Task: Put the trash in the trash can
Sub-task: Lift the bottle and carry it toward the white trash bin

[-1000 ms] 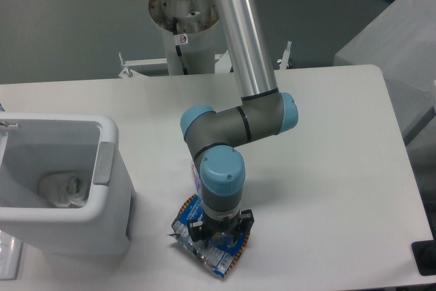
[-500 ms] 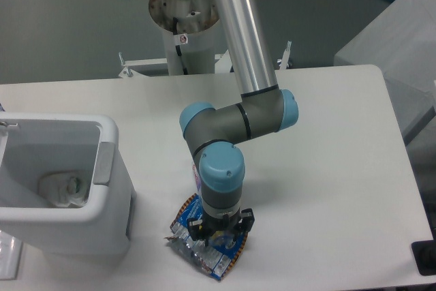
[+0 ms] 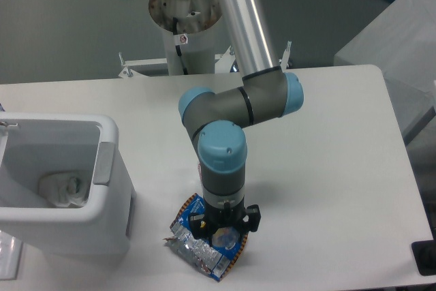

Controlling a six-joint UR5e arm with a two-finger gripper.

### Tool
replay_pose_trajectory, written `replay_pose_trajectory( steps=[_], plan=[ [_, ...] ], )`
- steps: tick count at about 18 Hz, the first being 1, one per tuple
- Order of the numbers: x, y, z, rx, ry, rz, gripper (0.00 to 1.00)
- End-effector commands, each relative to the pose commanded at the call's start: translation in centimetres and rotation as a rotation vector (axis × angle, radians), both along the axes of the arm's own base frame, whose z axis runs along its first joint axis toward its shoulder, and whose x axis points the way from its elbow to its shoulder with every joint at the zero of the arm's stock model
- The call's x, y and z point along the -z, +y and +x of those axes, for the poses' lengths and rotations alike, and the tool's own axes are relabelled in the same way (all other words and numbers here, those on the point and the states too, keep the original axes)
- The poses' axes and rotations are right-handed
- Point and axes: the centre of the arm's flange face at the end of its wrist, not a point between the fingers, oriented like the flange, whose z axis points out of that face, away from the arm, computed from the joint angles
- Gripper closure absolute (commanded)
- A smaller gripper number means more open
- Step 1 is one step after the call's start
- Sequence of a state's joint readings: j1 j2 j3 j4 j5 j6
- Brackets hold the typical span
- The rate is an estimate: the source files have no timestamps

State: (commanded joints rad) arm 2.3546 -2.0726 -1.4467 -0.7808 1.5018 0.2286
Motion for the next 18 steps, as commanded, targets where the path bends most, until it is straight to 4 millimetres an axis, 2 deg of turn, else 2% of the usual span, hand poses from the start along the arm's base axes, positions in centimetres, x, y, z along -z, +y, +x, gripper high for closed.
replay_pose_trajectory(
  steps=[3, 5, 9, 13, 16, 18],
  plan=[
    [-6.4, -1.2, -1.6, -0.028, 0.077, 0.079, 0.36],
    [-9.7, -1.5, -2.8, -0.047, 0.119, 0.125, 0.36],
    [-15.4, -1.1, -3.6, -0.072, 0.173, 0.223, 0.36],
    [-18.7, -1.1, -3.9, -0.13, 0.205, 0.328, 0.36],
    [-21.6, -1.9, -3.0, -0.133, 0.229, 0.39, 0.36],
    [-22.0, -1.9, -2.8, -0.13, 0.221, 0.405, 0.36]
  ],
)
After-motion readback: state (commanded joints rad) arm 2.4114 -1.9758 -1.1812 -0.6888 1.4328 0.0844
